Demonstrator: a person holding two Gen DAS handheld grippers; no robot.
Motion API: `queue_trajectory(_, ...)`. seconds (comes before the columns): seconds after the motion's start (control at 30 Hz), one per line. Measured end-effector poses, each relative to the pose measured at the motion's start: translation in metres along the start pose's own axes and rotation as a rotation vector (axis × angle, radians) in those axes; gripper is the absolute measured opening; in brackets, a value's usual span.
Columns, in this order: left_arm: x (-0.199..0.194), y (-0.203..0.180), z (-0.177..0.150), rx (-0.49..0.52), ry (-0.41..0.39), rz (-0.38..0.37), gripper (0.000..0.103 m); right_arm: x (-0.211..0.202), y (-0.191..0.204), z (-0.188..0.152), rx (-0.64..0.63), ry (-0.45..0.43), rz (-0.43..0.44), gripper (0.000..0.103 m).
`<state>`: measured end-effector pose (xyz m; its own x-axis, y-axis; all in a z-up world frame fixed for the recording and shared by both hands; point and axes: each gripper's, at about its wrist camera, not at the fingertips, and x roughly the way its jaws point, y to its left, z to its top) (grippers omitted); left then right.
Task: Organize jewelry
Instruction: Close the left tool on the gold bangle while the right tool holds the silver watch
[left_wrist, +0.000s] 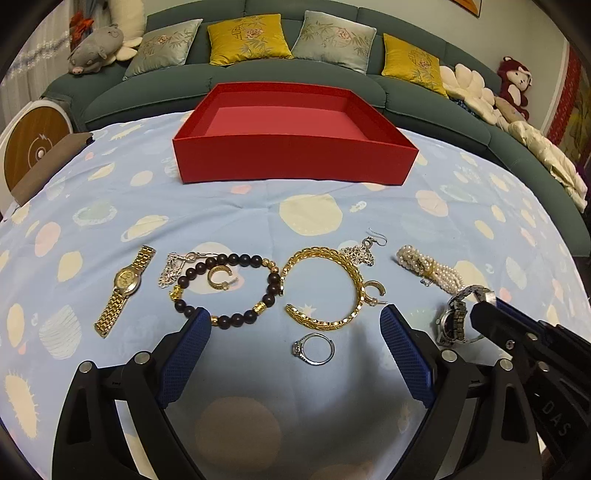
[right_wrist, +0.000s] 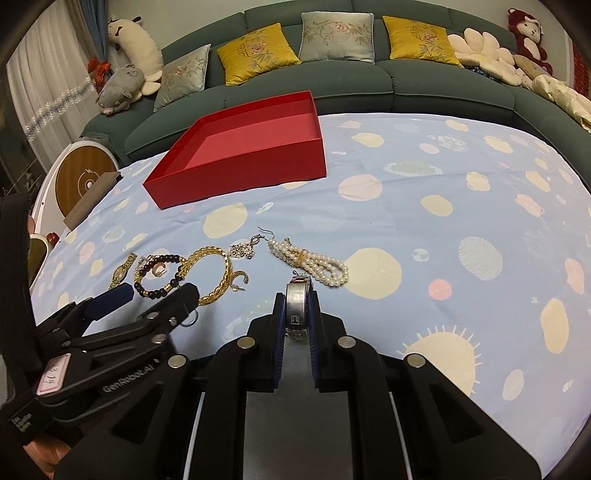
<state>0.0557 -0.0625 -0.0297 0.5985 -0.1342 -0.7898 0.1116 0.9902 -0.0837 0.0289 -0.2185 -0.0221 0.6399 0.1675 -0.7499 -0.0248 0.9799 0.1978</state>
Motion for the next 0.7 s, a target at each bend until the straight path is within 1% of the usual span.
queue_trajectory(0.03,0.004,-0.002,-0.001,0.001,0.007,0.007,0.090,0.000,-0.001,0.000,0.003,0.001,-0.001,0.011)
queue_trajectory(0.1,0.011,-0.004,-0.002,0.005,0.012,0.023,0.081,-0.001,-0.004,0.000,0.008,0.000,-0.004,0.011)
queue_trajectory(0.13,0.012,-0.005,-0.002,0.015,0.000,0.040,0.079,-0.002,-0.005,0.000,0.010,0.000,-0.004,0.011)
queue_trajectory(0.27,0.016,-0.009,0.001,0.021,-0.004,0.049,0.076,-0.004,-0.010,0.000,0.016,-0.004,-0.008,0.011)
queue_trajectory(0.3,0.016,-0.010,0.001,0.025,-0.005,0.050,0.073,-0.004,-0.011,-0.001,0.018,-0.004,-0.009,0.011)
queue_trajectory(0.33,0.016,-0.012,0.002,0.032,-0.007,0.047,0.066,-0.004,-0.012,-0.001,0.020,-0.002,-0.010,0.011)
queue_trajectory(0.37,0.016,-0.014,0.002,0.042,-0.011,0.044,0.062,-0.004,-0.013,-0.001,0.022,0.000,-0.011,0.011)
queue_trajectory(0.4,0.015,-0.015,0.002,0.050,-0.014,0.039,0.054,-0.003,-0.014,-0.002,0.023,0.001,-0.012,0.011)
queue_trajectory(0.47,0.014,-0.016,0.002,0.057,-0.019,0.027,0.046,-0.003,-0.014,-0.002,0.022,0.001,-0.014,0.011)
queue_trajectory(0.7,0.009,-0.013,0.001,0.054,-0.026,-0.008,0.045,-0.004,-0.015,0.000,0.024,-0.005,-0.013,0.011)
